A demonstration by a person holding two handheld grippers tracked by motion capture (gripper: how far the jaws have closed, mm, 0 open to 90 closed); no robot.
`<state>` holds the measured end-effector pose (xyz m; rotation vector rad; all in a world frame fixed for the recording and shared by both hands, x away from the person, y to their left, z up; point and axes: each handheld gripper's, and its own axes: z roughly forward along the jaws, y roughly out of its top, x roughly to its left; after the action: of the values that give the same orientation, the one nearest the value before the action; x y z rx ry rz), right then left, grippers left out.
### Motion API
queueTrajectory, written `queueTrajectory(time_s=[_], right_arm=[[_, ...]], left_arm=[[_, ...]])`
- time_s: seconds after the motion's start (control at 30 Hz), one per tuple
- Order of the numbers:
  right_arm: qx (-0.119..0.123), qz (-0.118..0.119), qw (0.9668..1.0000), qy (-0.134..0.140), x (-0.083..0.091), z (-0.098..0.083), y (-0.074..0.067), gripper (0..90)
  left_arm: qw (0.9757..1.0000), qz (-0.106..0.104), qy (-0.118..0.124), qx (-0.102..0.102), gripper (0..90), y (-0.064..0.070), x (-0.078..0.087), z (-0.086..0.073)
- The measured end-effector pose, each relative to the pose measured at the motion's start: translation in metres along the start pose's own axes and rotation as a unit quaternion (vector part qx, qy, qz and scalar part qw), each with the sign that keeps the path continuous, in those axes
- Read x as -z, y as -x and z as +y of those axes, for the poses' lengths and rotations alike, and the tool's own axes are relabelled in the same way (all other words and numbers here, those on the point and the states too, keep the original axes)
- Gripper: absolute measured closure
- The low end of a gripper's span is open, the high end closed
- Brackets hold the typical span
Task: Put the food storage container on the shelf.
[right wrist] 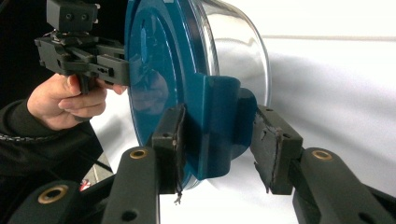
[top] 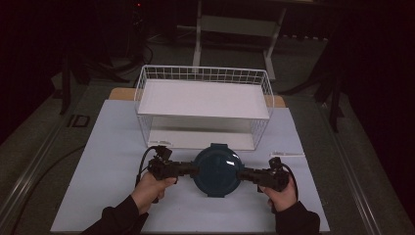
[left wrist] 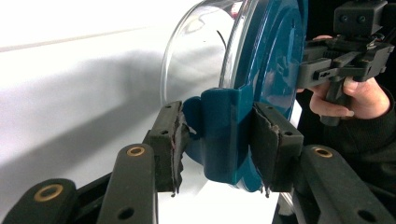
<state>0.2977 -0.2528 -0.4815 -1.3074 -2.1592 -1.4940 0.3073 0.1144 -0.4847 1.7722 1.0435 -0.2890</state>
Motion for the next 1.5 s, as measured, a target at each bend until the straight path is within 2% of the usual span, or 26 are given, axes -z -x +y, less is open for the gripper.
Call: queueTrajectory(time_s=[0.1, 0.37, 0.7, 0.8, 0.97, 1.03, 1.13, 1.17, 1.27, 1.3, 1.5], right_arm=[[0.009, 0.003, 0.9999, 0.004, -0.006, 0.009, -0.001, 56.7], [0.038, 0.017, 0.9991, 0.012, -0.02, 0.03, 0.003, 56.7], [0.062, 0.011, 0.9979, 0.016, -0.038, 0.055, 0.016, 56.6], [0.058, 0.007, 0.9982, 0.017, -0.045, 0.058, 0.021, 56.5], [0.055, 0.002, 0.9983, 0.02, -0.055, 0.063, 0.032, 56.4], [0.056, -0.001, 0.9982, 0.021, -0.058, 0.065, 0.035, 56.3], [0.053, -0.007, 0.9983, 0.024, -0.062, 0.065, 0.04, 56.2], [0.051, -0.008, 0.9983, 0.026, -0.064, 0.065, 0.042, 56.1], [0.049, -0.011, 0.9985, 0.024, -0.066, 0.066, 0.044, 56.0], [0.055, -0.013, 0.998, 0.027, -0.068, 0.066, 0.045, 55.9], [0.052, -0.018, 0.9981, 0.027, -0.07, 0.067, 0.05, 55.8]], left_arm=[[0.9999, 0.007, 0.01, -0.002, 56.6, -0.001, 0.006, 0.004], [0.9987, 0.034, 0.03, -0.025, 56.4, -0.005, 0.017, 0.019], [0.9972, 0.046, 0.048, -0.032, 56.3, -0.027, 0.015, 0.033], [0.9972, 0.052, 0.05, -0.021, 56.3, -0.037, 0.012, 0.034], [0.9967, 0.06, 0.051, -0.019, 56.2, -0.047, 0.007, 0.039], [0.9965, 0.063, 0.053, -0.012, 56.2, -0.049, 0.005, 0.041], [0.9962, 0.067, 0.05, -0.026, 56.1, -0.057, 0.002, 0.044], [0.9967, 0.061, 0.052, -0.009, 56.1, -0.056, 0.0, 0.043], [0.9962, 0.068, 0.054, -0.01, 56.1, -0.06, -0.001, 0.045], [0.9961, 0.069, 0.053, -0.012, 56.1, -0.061, -0.002, 0.045], [0.9964, 0.066, 0.054, -0.008, 55.8, -0.069, -0.008, 0.045]])
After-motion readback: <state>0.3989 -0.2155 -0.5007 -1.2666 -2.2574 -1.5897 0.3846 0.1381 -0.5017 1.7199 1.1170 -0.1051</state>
